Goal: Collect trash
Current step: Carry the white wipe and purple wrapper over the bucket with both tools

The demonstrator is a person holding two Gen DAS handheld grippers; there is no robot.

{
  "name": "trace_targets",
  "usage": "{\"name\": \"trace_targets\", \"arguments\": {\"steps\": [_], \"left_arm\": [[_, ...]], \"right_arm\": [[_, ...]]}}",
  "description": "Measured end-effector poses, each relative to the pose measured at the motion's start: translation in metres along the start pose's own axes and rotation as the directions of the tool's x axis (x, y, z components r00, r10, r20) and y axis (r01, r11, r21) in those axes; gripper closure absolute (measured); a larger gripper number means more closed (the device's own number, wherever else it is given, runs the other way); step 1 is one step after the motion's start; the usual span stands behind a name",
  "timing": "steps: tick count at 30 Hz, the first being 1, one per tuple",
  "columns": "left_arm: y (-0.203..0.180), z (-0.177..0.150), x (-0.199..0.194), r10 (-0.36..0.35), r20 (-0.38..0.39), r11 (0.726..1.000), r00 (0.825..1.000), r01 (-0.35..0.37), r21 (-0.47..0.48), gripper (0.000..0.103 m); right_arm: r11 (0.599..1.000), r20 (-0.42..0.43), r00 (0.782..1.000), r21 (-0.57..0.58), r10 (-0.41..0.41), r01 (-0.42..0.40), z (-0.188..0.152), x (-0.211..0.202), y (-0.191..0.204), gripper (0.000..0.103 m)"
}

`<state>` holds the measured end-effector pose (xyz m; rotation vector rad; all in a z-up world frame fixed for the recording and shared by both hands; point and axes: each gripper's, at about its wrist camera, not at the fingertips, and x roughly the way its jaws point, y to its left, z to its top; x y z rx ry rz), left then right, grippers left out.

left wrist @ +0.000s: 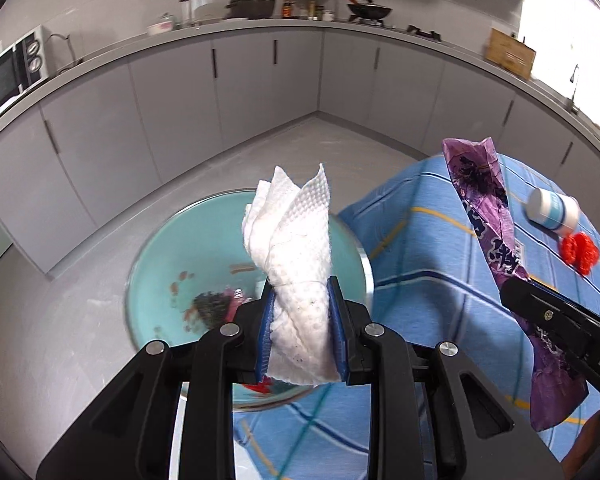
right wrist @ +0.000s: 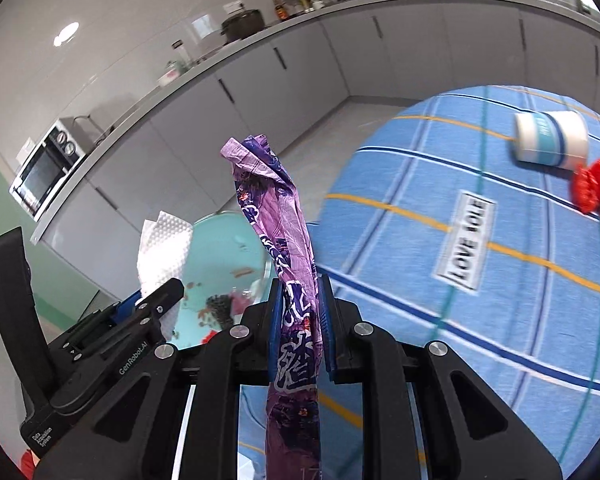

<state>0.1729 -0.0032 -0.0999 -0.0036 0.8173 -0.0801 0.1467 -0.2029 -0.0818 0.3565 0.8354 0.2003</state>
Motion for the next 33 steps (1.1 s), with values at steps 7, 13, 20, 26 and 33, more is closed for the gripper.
{"name": "trace_targets", "arguments": {"steps": [7, 13, 20, 26, 33], "left_arm": [[0.027, 0.0, 0.004, 0.031, -0.008, 0.999, 0.999, -0.031, -0.038, 0.078], [0.047, 0.001, 0.01, 0.051, -0.02, 0.996, 0.998, -0.053, -0.065, 0.078], [0.069, 0.0, 0.025, 0.07, -0.049, 0.992, 0.996, -0.075, -0.106, 0.078], [0.081, -0.001, 0.035, 0.079, -0.067, 0.989, 0.995, -0.086, -0.12, 0.078], [0.091, -0.001, 0.049, 0.084, -0.091, 0.988, 0.992, -0.095, -0.124, 0.078]], "right_arm": [[0.999, -0.034, 0.999, -0.017, 0.035, -0.035, 0.004, 0.023, 0.03, 0.084], [0.998, -0.053, 0.997, -0.012, 0.058, -0.059, 0.007, 0.038, 0.045, 0.084], [0.998, -0.091, 0.994, -0.006, 0.057, -0.058, 0.009, 0.062, 0.058, 0.084], [0.999, -0.113, 0.993, -0.017, 0.035, -0.037, 0.007, 0.083, 0.067, 0.084], [1.0, -0.139, 0.99, -0.026, 0.008, -0.011, 0.005, 0.108, 0.079, 0.084]]}}
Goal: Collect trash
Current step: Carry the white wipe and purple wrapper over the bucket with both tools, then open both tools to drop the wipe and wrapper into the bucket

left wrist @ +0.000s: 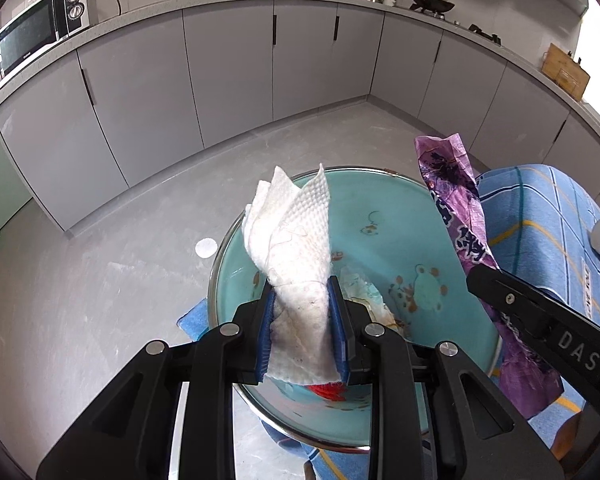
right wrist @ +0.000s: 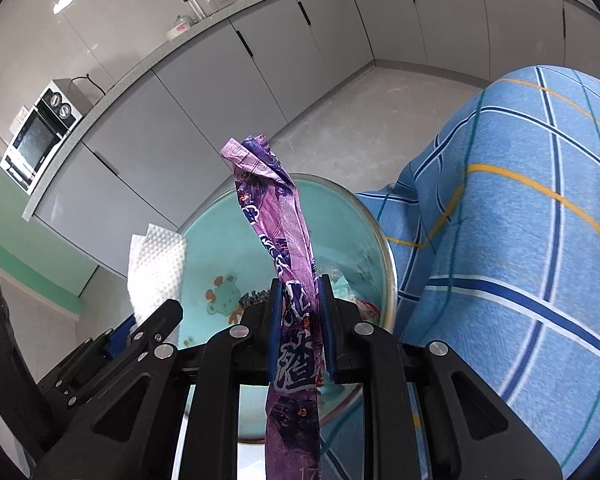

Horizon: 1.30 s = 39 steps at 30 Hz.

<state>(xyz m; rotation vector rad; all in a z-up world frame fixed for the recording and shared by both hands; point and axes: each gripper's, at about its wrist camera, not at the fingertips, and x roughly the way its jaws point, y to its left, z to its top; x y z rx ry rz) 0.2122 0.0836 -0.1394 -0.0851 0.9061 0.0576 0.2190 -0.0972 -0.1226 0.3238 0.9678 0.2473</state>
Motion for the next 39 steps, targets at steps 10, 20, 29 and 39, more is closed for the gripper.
{"name": "trace_targets", "arguments": {"steps": [10, 20, 29, 39], "left_arm": [[-0.001, 0.001, 0.018, -0.008, -0.033, 1.0, 0.999, 0.008, 0.013, 0.078], [0.002, 0.001, 0.024, -0.008, -0.046, 1.0, 0.999, 0.009, 0.008, 0.075], [0.002, 0.001, 0.01, 0.028, -0.009, 1.0, 1.0, -0.028, -0.004, 0.031], [-0.013, 0.002, -0.017, 0.065, 0.055, 0.998, 0.996, -0.065, -0.005, 0.012]], "right_arm": [[0.999, -0.027, 0.999, -0.021, -0.03, 0.029, 0.003, 0.024, 0.003, 0.082], [0.999, -0.015, 1.0, -0.033, -0.016, 0.016, 0.007, 0.024, 0.005, 0.069], [1.0, 0.035, 0.999, -0.023, -0.015, 0.015, 0.012, 0.002, -0.003, 0.058], [0.998, 0.123, 0.991, -0.027, -0.06, 0.064, 0.012, -0.038, -0.02, 0.046]]}}
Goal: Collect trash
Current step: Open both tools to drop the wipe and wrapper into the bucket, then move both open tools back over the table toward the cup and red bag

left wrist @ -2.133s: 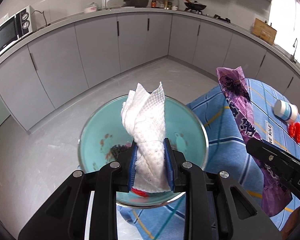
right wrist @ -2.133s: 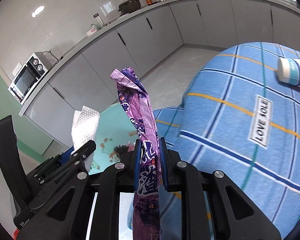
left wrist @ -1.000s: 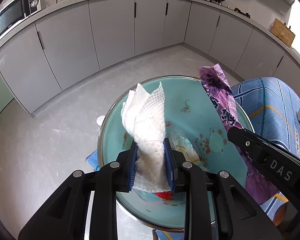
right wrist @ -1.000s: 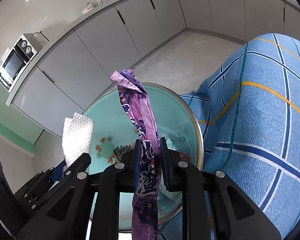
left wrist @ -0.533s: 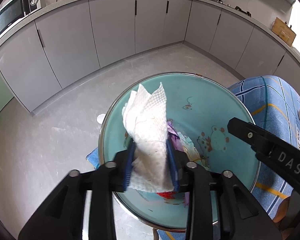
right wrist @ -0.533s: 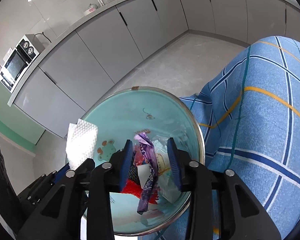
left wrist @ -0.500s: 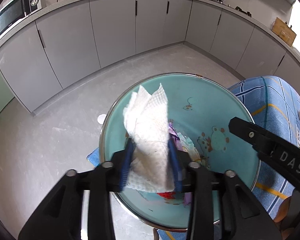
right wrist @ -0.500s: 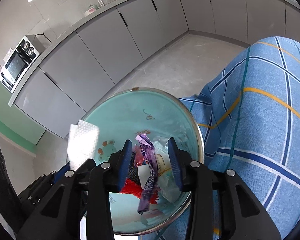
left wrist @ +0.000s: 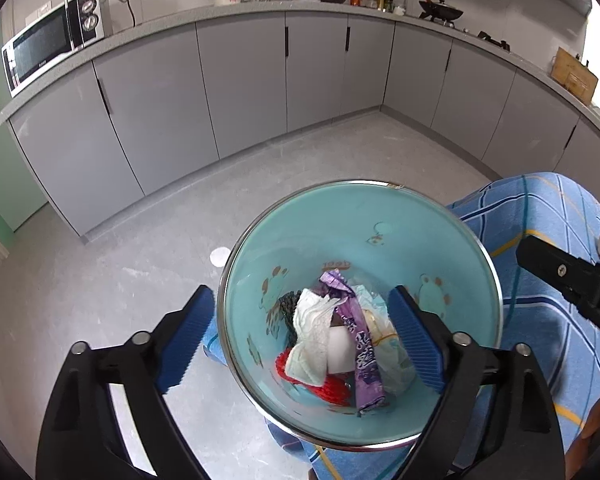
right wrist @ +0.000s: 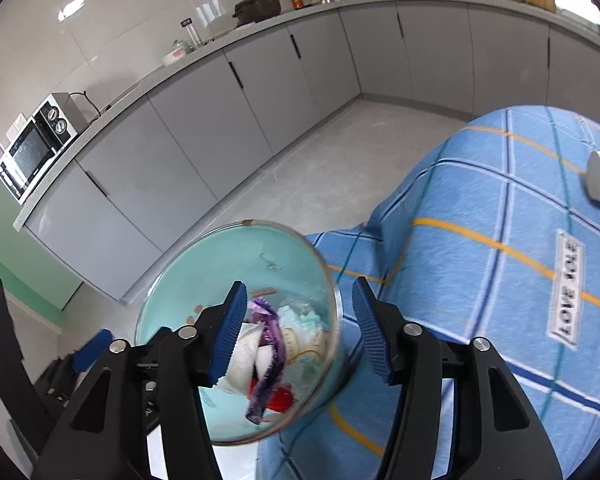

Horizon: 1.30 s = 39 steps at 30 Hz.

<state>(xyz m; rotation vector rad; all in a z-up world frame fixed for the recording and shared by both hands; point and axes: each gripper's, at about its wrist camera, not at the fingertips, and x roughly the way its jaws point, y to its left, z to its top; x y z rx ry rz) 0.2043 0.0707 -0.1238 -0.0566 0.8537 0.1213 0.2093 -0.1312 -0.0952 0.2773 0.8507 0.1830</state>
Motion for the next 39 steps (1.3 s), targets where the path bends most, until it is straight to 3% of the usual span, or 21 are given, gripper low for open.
{"name": "trace_targets", "arguments": {"steps": [10, 22, 35, 39], "left_arm": [[-0.039, -0.002, -0.026, -0.015, 0.041, 0.998, 0.999, 0.012, 0.069, 0.006], [-0.122, -0.015, -0.049, -0.096, 0.052, 0.972, 0.994, 0.083, 0.221, 0.006], [-0.225, -0.029, -0.057, -0.211, 0.025, 0.9, 0.977, 0.184, 0.395, 0.006], [-0.256, -0.023, -0.055, -0.251, 0.016, 0.875, 0.968, 0.219, 0.432, 0.006]], "right_arm": [[0.994, 0.059, 0.995, 0.077, -0.08, 0.075, -0.004, -0.04, -0.06, 0.034], [0.964, 0.093, 0.975, 0.197, -0.201, 0.18, -0.02, -0.092, -0.154, 0.034], [0.901, 0.1, 0.927, 0.295, -0.36, 0.318, -0.03, -0.14, -0.263, 0.034], [0.887, 0.099, 0.913, 0.299, -0.396, 0.353, -0.021, -0.148, -0.293, 0.028]]}}
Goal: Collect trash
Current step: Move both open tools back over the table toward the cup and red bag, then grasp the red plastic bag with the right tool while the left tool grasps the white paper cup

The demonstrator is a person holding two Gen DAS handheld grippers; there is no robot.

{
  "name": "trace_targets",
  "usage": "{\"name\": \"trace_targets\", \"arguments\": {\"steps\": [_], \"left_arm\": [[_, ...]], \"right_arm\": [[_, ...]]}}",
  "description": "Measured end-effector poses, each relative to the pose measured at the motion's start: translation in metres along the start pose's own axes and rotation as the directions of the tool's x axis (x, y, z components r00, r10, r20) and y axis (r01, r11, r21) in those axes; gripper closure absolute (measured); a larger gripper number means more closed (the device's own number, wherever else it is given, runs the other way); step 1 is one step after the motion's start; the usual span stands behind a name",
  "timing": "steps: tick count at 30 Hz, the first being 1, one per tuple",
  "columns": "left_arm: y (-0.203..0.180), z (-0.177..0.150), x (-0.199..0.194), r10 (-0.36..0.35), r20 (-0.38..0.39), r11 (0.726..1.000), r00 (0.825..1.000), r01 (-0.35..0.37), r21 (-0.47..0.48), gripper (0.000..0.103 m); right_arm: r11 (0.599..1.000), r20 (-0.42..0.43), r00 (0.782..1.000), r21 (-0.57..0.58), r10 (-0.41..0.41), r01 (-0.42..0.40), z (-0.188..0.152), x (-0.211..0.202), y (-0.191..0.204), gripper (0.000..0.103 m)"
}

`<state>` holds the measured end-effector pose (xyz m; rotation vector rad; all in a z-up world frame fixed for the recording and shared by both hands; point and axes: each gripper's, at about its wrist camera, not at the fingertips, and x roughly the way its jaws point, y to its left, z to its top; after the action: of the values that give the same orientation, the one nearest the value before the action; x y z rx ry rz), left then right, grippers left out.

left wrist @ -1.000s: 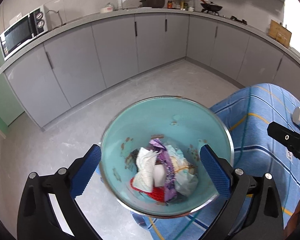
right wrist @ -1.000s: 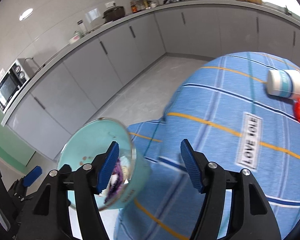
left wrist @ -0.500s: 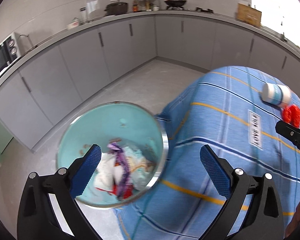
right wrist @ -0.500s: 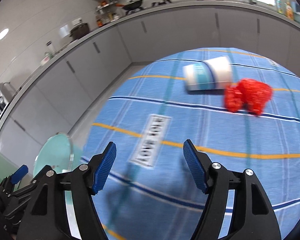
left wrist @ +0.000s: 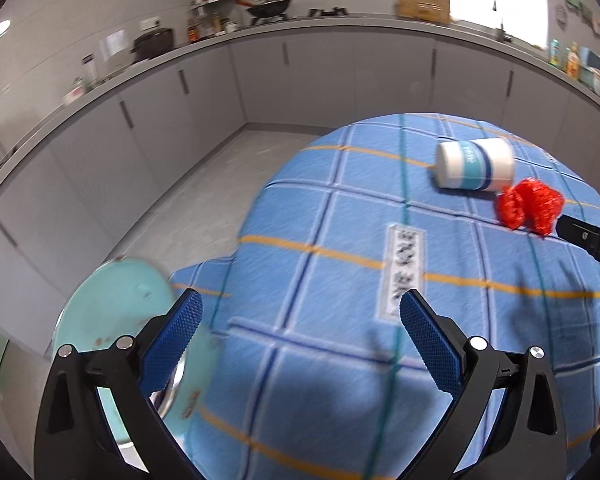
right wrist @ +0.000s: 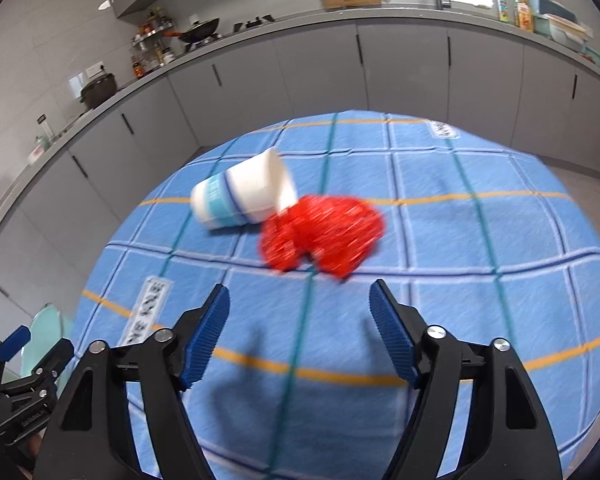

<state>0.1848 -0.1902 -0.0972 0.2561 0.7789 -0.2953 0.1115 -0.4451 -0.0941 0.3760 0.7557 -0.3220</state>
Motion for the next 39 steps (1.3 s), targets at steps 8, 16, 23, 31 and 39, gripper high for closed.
{"name": "trace_targets", "arguments": {"steps": [8, 16, 23, 31, 39], "left_arm": [[-0.041, 0.037, 0.025, -0.081, -0.005, 0.995, 0.997, 0.081, 0.059, 0.006], [-0.065, 0.066, 0.05, -0.127, 0.002, 0.979, 0.992, 0.125, 0.16, 0.006], [-0.082, 0.09, 0.069, -0.225, 0.027, 0.934, 0.974, 0.208, 0.29, 0.006], [-0.111, 0.112, 0.079, -0.362, 0.066, 0.816, 0.93, 0.281, 0.505, 0.006], [-0.141, 0.114, 0.096, -0.472, -0.029, 0.68, 0.881, 0.385, 0.624, 0.007]], "right_arm": [[0.991, -0.034, 0.999, -0.137, -0.005, 0.0, 0.03, 0.033, -0.013, 0.027], [0.957, -0.131, 0.99, -0.278, 0.052, -0.087, 0.044, 0.072, -0.011, 0.028], [0.966, -0.187, 0.976, -0.209, 0.112, -0.151, 0.044, 0.083, -0.023, 0.062], [0.985, -0.18, 0.977, -0.109, 0.115, -0.136, 0.036, 0.059, -0.035, 0.073], [0.99, -0.206, 0.97, -0.028, 0.132, -0.14, 0.034, 0.051, -0.048, 0.073]]}}
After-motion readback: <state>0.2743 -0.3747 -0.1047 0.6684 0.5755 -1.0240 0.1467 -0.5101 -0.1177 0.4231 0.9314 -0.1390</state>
